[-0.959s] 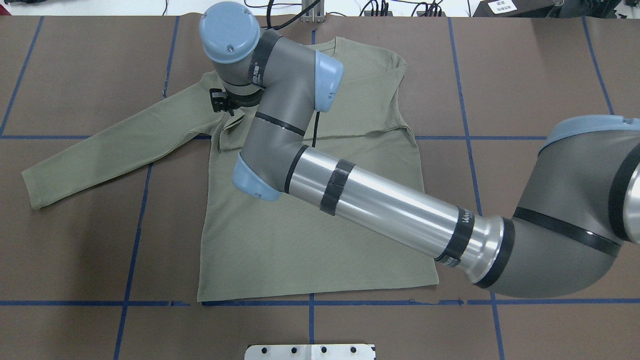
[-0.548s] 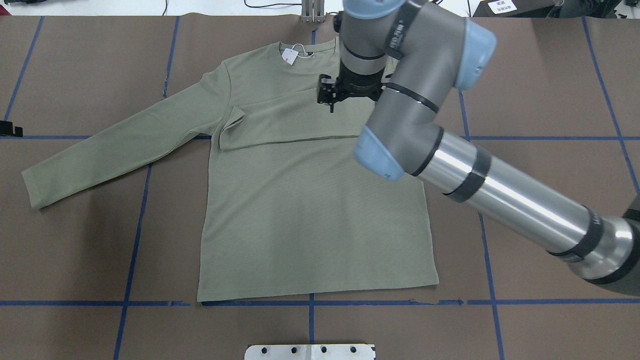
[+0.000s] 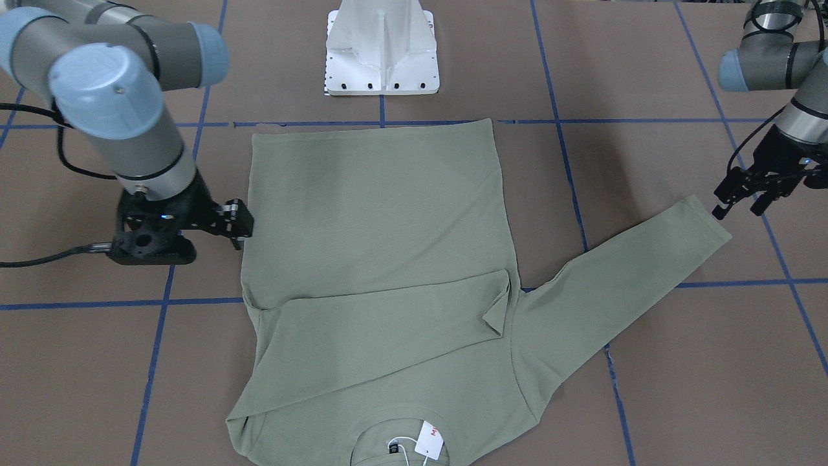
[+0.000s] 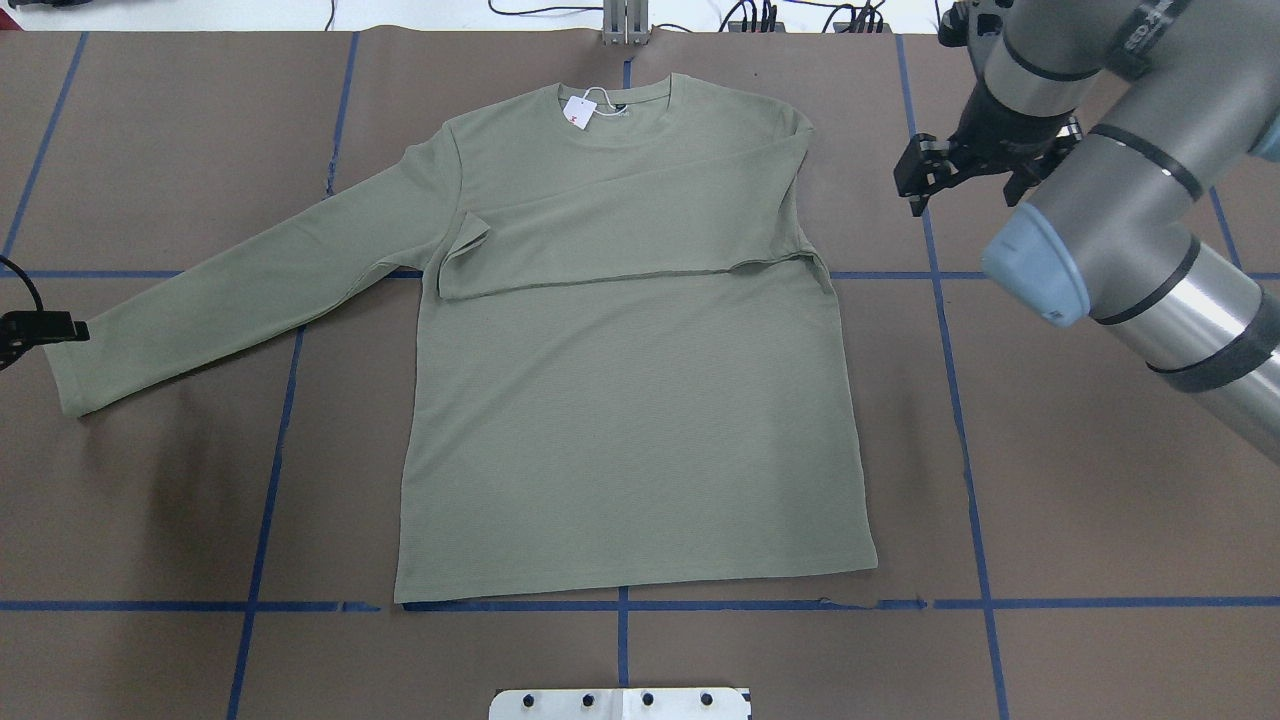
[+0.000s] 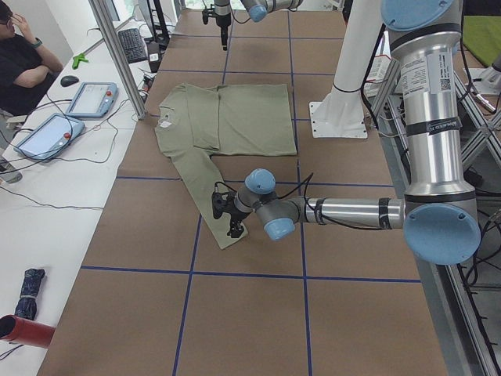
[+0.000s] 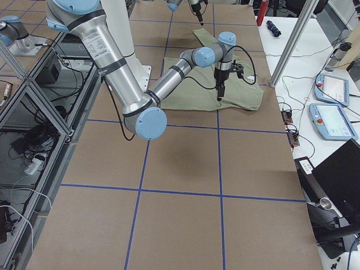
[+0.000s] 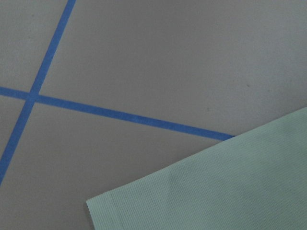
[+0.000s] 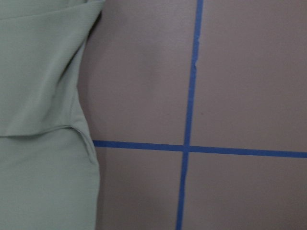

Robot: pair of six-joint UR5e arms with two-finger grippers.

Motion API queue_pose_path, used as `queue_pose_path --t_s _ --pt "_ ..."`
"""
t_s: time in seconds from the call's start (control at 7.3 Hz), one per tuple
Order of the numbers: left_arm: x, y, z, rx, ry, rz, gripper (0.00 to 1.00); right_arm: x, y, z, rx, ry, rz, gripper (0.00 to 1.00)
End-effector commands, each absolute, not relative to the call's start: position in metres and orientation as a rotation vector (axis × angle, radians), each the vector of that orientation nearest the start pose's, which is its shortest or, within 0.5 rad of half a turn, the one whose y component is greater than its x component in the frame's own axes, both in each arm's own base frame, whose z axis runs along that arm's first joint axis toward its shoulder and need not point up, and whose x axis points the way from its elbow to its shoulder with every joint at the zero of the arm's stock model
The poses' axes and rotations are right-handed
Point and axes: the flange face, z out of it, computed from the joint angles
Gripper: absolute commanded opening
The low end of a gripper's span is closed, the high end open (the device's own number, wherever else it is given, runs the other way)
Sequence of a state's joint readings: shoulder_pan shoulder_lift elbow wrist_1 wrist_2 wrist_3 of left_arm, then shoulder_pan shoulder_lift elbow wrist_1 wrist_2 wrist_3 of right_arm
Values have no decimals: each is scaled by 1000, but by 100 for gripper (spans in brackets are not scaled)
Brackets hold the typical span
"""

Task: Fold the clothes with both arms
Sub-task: 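Raise the right gripper away from the shirt toward its side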

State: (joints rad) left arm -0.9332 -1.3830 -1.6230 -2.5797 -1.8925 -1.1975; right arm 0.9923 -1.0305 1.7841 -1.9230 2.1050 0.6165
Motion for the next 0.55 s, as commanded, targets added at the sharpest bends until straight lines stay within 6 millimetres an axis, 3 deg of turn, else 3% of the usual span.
queue_pose_path --t_s 0.0,0.41 --pt "202 -403 645 283 805 -406 100 -241 -565 326 3 -632 -139 100" --pt "209 -407 670 281 751 -407 100 -237 -559 325 12 -635 -140 100"
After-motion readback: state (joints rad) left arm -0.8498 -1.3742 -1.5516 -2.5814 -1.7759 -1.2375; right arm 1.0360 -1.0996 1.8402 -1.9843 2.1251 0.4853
